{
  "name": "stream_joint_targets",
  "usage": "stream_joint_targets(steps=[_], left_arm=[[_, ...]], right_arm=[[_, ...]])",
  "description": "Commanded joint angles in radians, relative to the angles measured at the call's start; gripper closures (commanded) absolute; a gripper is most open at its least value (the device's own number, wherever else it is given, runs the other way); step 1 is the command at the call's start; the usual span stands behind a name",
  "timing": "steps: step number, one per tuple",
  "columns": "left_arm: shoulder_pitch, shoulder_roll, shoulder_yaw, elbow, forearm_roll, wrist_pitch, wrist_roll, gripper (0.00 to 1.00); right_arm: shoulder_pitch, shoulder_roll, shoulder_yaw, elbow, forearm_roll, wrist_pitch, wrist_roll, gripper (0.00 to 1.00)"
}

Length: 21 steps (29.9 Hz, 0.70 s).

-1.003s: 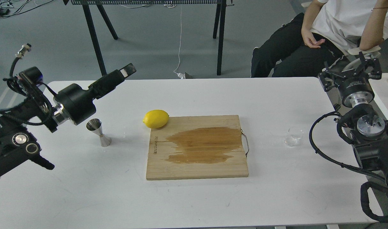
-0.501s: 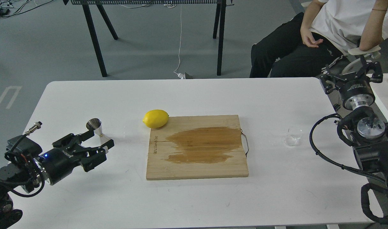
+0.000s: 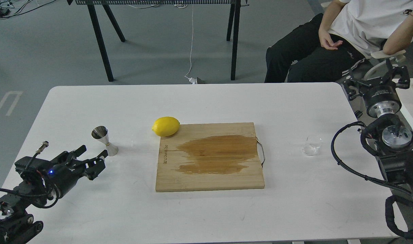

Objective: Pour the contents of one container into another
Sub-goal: 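Reach the left gripper to the metal jigger and grasp it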

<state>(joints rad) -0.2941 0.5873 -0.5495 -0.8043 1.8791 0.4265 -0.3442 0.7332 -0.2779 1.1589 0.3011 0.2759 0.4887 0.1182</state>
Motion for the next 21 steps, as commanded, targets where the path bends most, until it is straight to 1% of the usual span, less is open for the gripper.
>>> stream_joint_targets(steps=[1,6,12,14,19,21], left_arm=[[-0.031,-0.026,0.002,0.025,0.0,0.0,0.002,0.16],[-0.033,-0.035,0.002,0.025,0.003,0.0,0.004,0.16],[-0.033,-0.069,0.002,0.031,0.034,0.001,0.008,0.19],[-0.034,-0.073,0.0,0.048,0.034,0.001,0.008,0.23],[-0.079,-0.118,0.002,0.154,0.032,0.003,-0.001,0.31],[-0.088,-0.13,0.002,0.168,0.032,0.003,0.001,0.36]], right_arm=[[0.0,-0.007,0.002,-0.002,0.0,0.0,0.0,0.0],[0.0,-0.01,0.002,-0.002,0.002,0.0,0.0,0.0],[0.0,-0.01,0.002,0.0,0.002,0.0,0.0,0.0],[0.0,-0.01,0.002,0.0,0.002,0.0,0.0,0.0],[0.0,-0.01,0.001,0.0,0.0,0.0,0.0,0.0],[0.0,-0.01,0.001,0.0,0.0,0.0,0.0,0.0]])
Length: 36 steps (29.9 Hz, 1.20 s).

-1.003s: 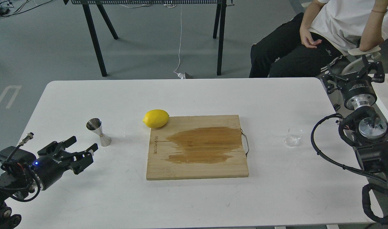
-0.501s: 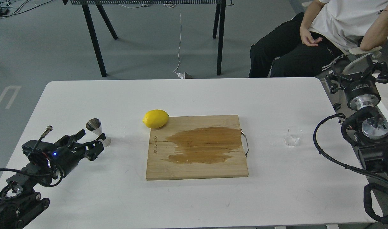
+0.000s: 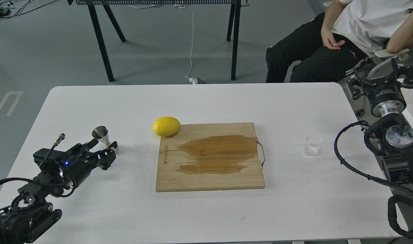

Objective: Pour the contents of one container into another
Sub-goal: 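Reach the left gripper to the metal jigger and grasp it, then lift the jigger with the left gripper and set it upright on the board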

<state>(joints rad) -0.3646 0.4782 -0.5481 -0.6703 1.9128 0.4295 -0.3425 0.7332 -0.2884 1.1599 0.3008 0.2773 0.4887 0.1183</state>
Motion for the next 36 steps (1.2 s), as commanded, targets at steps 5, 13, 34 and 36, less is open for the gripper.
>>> stream_joint_targets(steps=[5,13,34,36], left_arm=[[-0.022,-0.03,0.0,0.037,-0.001,0.0,0.004,0.53],[-0.023,-0.029,0.054,0.038,-0.003,0.002,-0.006,0.83],[-0.233,-0.038,0.056,-0.06,0.269,0.059,0.033,0.94],[-0.278,-0.082,0.056,-0.067,0.269,0.057,0.036,0.94]], right_arm=[[0.0,0.0,0.0,-0.002,-0.001,0.0,0.0,0.0],[-0.003,0.002,-0.002,-0.006,-0.001,0.0,0.0,0.0],[-0.003,-0.002,0.0,-0.006,-0.001,0.0,0.0,0.0],[-0.005,-0.003,0.0,-0.006,-0.001,0.0,0.0,0.0]])
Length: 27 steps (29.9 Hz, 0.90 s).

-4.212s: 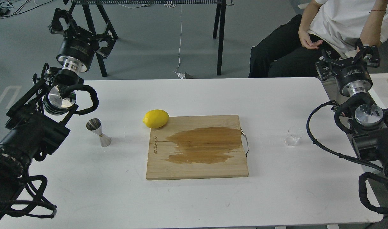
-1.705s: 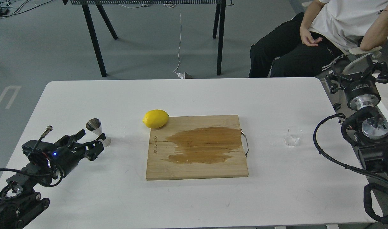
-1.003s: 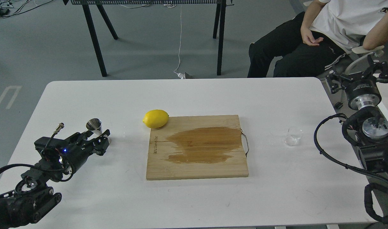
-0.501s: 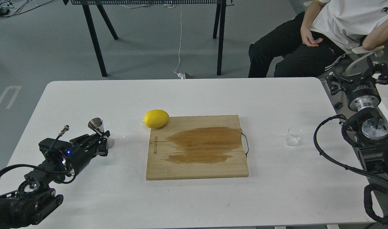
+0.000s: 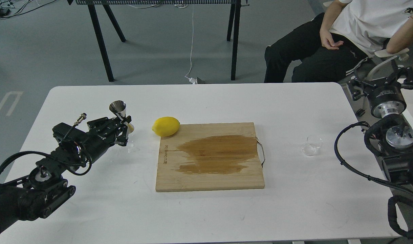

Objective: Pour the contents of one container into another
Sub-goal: 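Lift the jigger with the left gripper and set it upright on the board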

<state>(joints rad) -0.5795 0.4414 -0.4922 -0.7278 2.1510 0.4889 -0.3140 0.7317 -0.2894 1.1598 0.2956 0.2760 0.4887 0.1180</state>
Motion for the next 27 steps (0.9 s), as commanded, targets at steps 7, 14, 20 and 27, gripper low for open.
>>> stream_joint_targets(steps=[7,14,20,27], left_arm=[[-0.128,-0.234,0.07,-0.016,0.031,-0.049,0.007,0.94],[-0.143,-0.383,0.174,-0.002,0.031,-0.096,0.009,0.94],[-0.148,-0.441,0.247,0.105,0.031,-0.096,0.035,0.94],[-0.135,-0.441,0.25,0.149,0.031,-0.096,0.036,0.93]], right_arm=[[-0.008,-0.016,0.0,-0.001,0.0,0.0,0.0,0.0],[-0.009,-0.022,0.0,-0.003,0.0,0.0,0.0,0.0],[-0.009,-0.024,0.0,-0.003,0.0,0.0,0.0,0.0],[-0.011,-0.03,0.0,-0.001,0.0,0.0,0.0,0.0]])
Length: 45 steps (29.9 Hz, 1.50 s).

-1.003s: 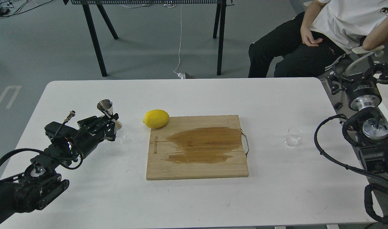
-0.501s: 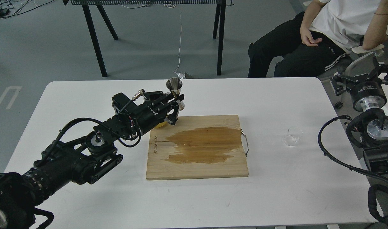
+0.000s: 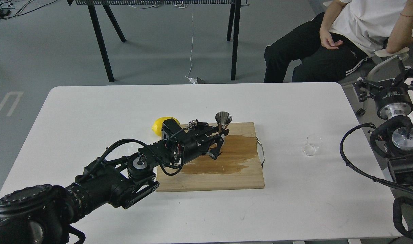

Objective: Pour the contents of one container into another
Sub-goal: 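Lift the jigger with the left gripper and set it upright on the board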

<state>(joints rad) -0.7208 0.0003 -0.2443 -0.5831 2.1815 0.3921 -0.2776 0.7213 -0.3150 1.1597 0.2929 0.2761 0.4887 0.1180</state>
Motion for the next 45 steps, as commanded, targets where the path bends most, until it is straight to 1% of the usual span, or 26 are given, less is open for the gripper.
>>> stream_joint_targets(steps=[1,14,16,17,18,33,34,38,41,43,45], left_arm=[[0.007,0.0,0.002,0.005,0.0,0.002,0.0,0.93],[0.032,0.0,0.007,0.005,0.0,0.005,0.0,0.89],[0.032,0.0,0.007,0.005,0.0,0.005,-0.002,0.83],[0.032,0.0,0.007,0.005,0.0,0.005,0.0,0.76],[0.032,0.0,0.007,0.005,0.0,0.004,0.0,0.73],[0.035,0.0,0.007,0.008,0.0,0.002,-0.002,0.72],[0.035,0.0,0.007,0.008,0.0,0.002,-0.002,0.69],[0.035,0.0,0.007,0.006,0.0,0.005,-0.005,0.53],[0.038,0.0,0.008,0.005,0.0,0.008,-0.009,0.5],[0.041,0.0,0.007,-0.003,0.0,0.014,-0.011,0.46],[0.046,0.0,0.005,-0.009,0.0,0.045,-0.012,0.35]], right_arm=[[0.0,-0.004,0.0,0.0,0.0,0.0,0.0,0.0],[-0.005,-0.004,0.0,0.002,0.0,0.0,0.0,0.0],[-0.005,-0.004,0.0,0.002,0.0,0.0,0.0,0.0],[-0.005,-0.004,0.0,0.002,0.0,0.0,0.0,0.0],[-0.005,-0.004,0.0,0.002,0.0,0.0,0.0,0.0],[-0.005,-0.004,0.0,0.002,0.0,0.0,0.0,0.0],[-0.005,-0.004,0.0,0.002,0.0,0.0,0.0,0.0],[-0.005,-0.004,0.0,0.002,0.0,0.0,0.0,0.0],[-0.005,-0.004,0.0,0.002,0.0,0.0,0.0,0.0],[-0.005,-0.004,0.0,0.002,0.0,0.0,0.0,0.0],[-0.005,-0.009,0.0,0.002,0.0,0.0,0.0,0.0]])
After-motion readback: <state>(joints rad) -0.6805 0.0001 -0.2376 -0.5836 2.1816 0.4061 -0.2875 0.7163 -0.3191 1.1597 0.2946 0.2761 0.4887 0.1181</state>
